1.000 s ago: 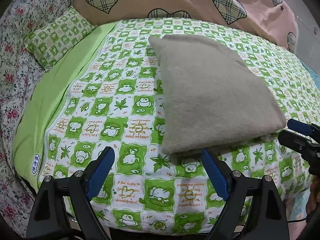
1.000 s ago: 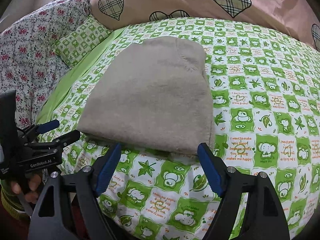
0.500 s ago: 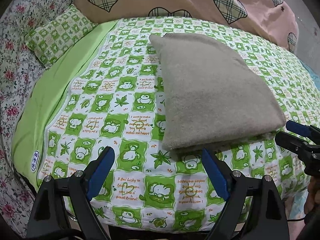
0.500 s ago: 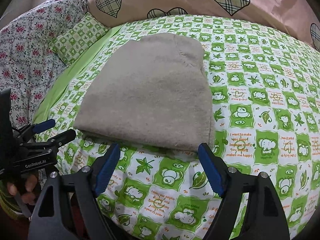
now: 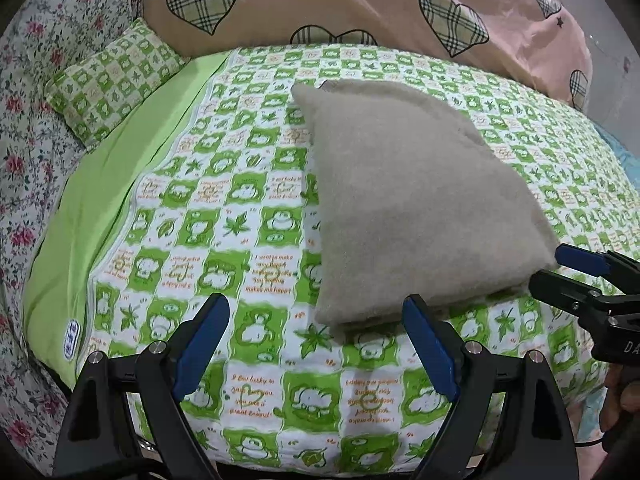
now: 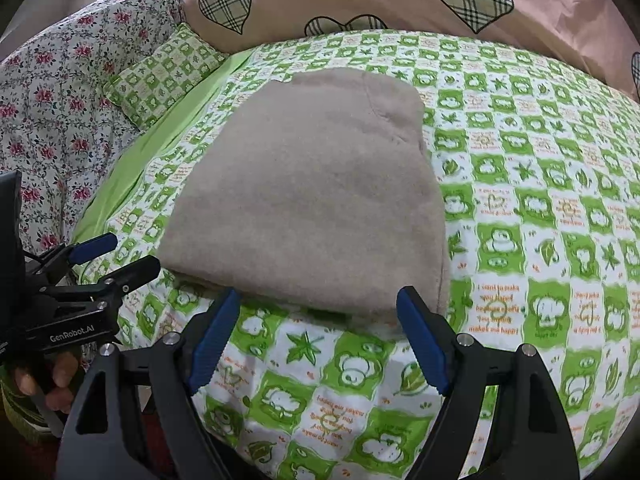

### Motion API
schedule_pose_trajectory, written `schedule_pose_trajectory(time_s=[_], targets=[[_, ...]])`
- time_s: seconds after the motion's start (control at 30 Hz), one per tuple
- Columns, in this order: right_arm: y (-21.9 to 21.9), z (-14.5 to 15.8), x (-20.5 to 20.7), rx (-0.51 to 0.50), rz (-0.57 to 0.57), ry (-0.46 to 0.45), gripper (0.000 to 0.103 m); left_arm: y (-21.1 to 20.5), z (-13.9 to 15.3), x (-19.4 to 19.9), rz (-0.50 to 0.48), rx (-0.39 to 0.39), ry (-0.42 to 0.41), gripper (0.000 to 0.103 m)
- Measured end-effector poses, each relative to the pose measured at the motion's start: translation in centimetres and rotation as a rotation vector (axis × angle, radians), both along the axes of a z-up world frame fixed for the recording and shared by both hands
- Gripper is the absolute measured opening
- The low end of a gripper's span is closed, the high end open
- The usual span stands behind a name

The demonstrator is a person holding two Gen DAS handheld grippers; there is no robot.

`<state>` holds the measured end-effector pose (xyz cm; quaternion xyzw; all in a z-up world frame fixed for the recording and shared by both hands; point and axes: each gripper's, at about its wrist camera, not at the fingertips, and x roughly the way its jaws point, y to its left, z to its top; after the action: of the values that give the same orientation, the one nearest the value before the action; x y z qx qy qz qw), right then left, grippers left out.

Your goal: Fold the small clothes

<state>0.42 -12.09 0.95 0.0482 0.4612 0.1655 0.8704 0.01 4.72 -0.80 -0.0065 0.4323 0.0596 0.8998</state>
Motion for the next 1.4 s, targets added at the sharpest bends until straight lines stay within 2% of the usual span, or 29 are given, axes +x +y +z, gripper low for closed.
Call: schedule_pose_trajectory(time_s=[0.47, 1.4], targets=[[0.3, 0.9, 2.6, 0.004, 0.012, -0.007, 0.084, -0.6, 0.8, 2.1, -0.009, 0.013, -0.005, 0.090], [-0.4, 0.7, 3.9, 0.021, 0.013, 0.011, 0.084, -0.8, 0.9, 3.5, -0.015, 0.016, 0.006, 0.090]])
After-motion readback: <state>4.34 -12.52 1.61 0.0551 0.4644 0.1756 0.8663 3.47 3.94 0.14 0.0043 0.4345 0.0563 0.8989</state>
